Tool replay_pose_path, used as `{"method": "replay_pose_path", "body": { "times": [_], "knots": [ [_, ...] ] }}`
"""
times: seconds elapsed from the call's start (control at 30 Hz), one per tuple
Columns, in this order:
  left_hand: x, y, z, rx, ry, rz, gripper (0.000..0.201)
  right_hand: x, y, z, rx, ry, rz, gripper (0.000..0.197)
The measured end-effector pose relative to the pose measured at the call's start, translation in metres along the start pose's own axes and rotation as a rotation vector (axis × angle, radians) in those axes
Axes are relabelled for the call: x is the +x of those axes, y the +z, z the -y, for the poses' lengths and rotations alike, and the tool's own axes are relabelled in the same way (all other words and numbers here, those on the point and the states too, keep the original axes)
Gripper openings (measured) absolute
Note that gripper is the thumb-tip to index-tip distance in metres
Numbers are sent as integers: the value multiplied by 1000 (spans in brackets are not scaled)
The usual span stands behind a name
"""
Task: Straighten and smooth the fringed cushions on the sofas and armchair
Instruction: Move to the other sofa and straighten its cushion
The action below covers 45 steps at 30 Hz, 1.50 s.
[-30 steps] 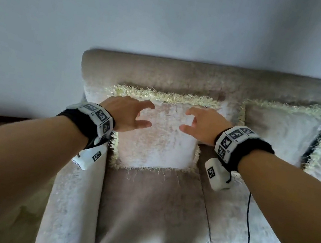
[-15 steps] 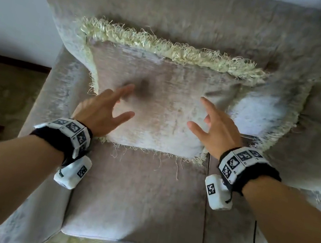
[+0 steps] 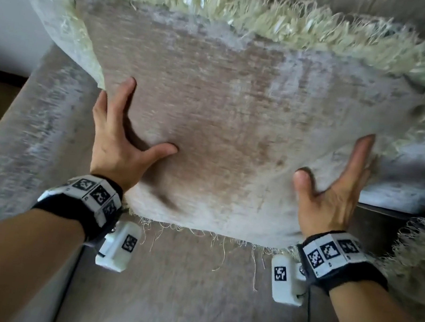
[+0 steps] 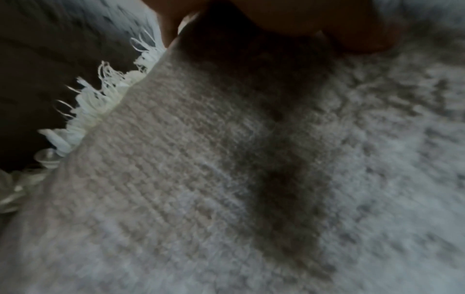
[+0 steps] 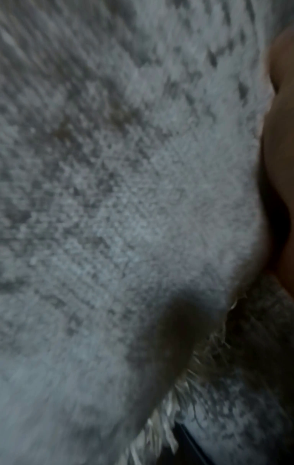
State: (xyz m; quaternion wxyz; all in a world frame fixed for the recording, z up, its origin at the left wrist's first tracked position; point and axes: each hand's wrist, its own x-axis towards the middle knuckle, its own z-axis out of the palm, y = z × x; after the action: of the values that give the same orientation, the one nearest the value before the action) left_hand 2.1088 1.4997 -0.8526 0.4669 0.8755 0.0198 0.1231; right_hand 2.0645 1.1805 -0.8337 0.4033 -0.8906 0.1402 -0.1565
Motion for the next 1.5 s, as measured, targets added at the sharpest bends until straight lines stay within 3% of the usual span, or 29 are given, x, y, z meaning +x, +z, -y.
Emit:
{"method": "replay_pose_path", "body": {
  "times": [0.13, 0.4, 0.53, 0.67, 0.77, 1.03, 1.2, 1.3, 1.4, 1.5],
  "knots": [
    [3, 6, 5, -49, 103, -45, 111, 2, 7, -12, 12, -98, -48, 108],
    [-25, 3, -9, -135, 84, -137, 109, 1, -5, -8, 61, -385, -86, 100],
    [-55, -8, -18, -196, -50, -204, 99, 19, -37, 41, 57, -480, -16, 94],
    [-81, -7, -28, -288, -297, -261, 80, 50, -65, 105, -88, -542, 163, 87],
    [-85, 4, -32, -342, -404, -304, 75, 61, -70, 128, -175, -633, 215, 90],
    [-59, 32, -10, -304, -517, -310, 70, 73, -40, 104, -236, -586, 221, 93],
    [-51, 34, -13, -265, -571, -272, 89, 74, -32, 89, -223, -639, 184, 90],
    [-51, 23, -29, -223, -641, -303, 78, 71, -40, 87, -208, -676, 133, 82],
    [-45, 7, -52, -105, -576, -392, 63, 61, -53, 91, -269, -649, 60, 64],
    [-30, -19, -103, 1, -372, -298, 38, 49, -81, 114, -413, -576, 71, 51]
  ]
}}
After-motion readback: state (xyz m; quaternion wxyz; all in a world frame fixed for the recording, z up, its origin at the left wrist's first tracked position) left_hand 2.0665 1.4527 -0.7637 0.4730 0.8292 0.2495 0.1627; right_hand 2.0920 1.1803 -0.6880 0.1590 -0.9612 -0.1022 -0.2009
